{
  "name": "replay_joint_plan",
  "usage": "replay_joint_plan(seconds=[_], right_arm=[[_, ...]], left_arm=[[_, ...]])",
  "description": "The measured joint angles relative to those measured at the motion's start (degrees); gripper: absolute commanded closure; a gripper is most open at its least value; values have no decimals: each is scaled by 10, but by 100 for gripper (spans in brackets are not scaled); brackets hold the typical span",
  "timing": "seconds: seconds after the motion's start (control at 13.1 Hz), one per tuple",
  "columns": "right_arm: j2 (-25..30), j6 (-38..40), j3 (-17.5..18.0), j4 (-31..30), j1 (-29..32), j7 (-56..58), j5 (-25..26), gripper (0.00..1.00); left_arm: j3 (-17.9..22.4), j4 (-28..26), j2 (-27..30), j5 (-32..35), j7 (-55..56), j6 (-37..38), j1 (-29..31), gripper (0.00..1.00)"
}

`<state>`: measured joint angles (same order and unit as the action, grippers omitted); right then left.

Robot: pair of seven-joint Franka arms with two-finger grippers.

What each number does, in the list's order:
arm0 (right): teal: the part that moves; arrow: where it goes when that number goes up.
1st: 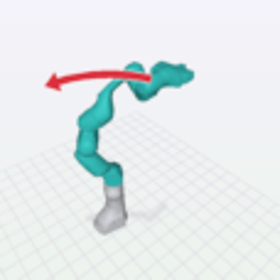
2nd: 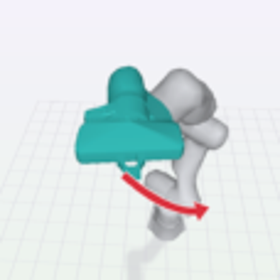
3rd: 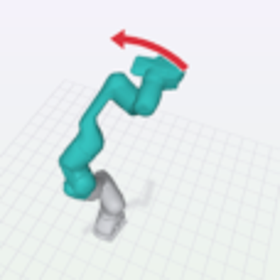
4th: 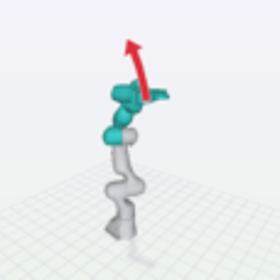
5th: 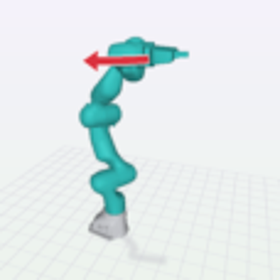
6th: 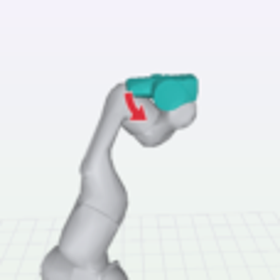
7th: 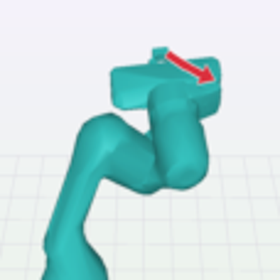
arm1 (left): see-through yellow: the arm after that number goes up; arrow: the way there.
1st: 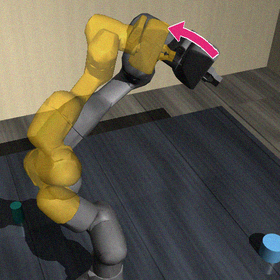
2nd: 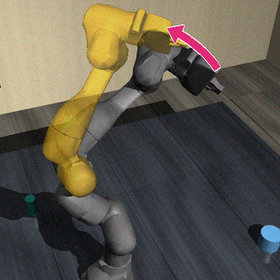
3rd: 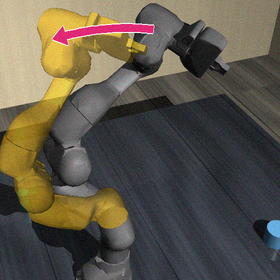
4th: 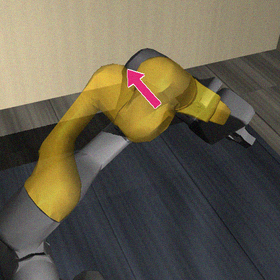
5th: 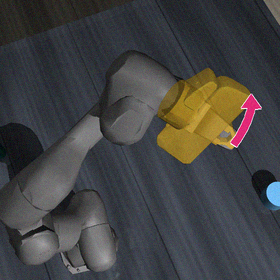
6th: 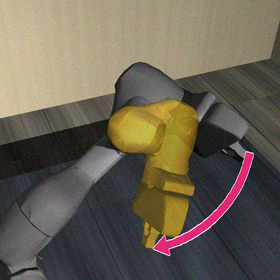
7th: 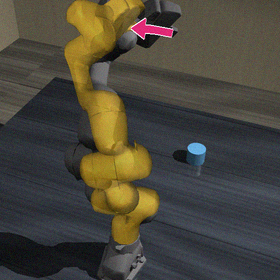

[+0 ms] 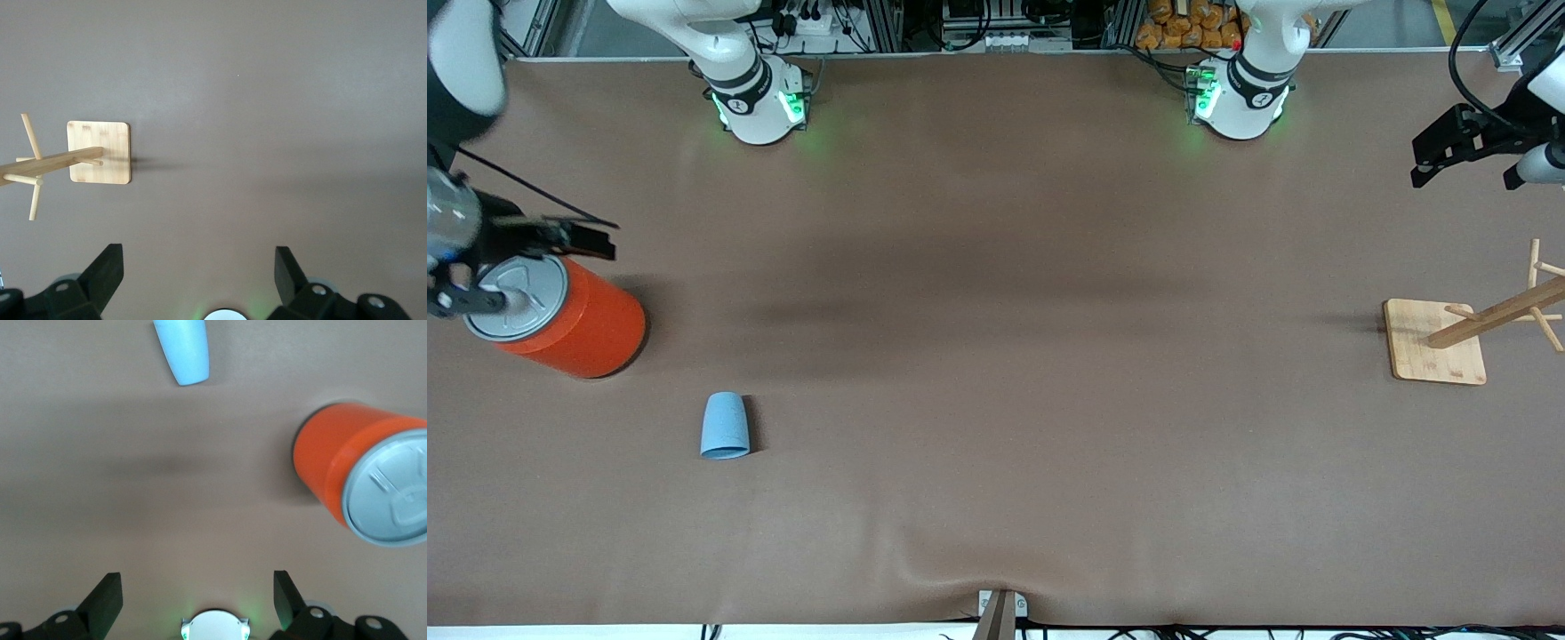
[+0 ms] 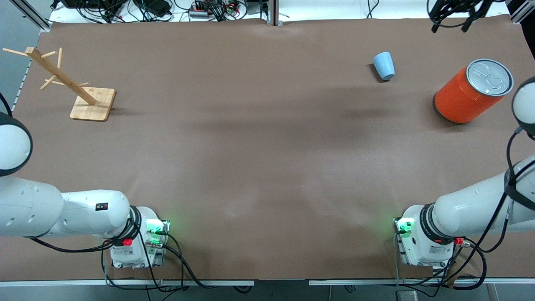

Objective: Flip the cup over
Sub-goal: 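Move the right gripper toward the blue cup lying on its side, then lower the open right gripper around the blue cup's body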

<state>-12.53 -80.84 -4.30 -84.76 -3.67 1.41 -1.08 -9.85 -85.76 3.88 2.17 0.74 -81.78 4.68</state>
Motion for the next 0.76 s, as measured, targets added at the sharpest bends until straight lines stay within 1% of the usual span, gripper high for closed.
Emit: replay_joint_plan(seconds=[0.3,0.53,0.76], right_arm=[[-82,-76,0,0,-2,82,-2,0],[-121,-113,-1,0,-2,120,-11,0],[-169,-187,0,0,-2,177,-17,0]], left_arm=[[0,0,-1,0,0,-3,0,0],[0,0,-3,0,0,-6,0,0],[-3,0,-4,0,0,-9,-1,0]])
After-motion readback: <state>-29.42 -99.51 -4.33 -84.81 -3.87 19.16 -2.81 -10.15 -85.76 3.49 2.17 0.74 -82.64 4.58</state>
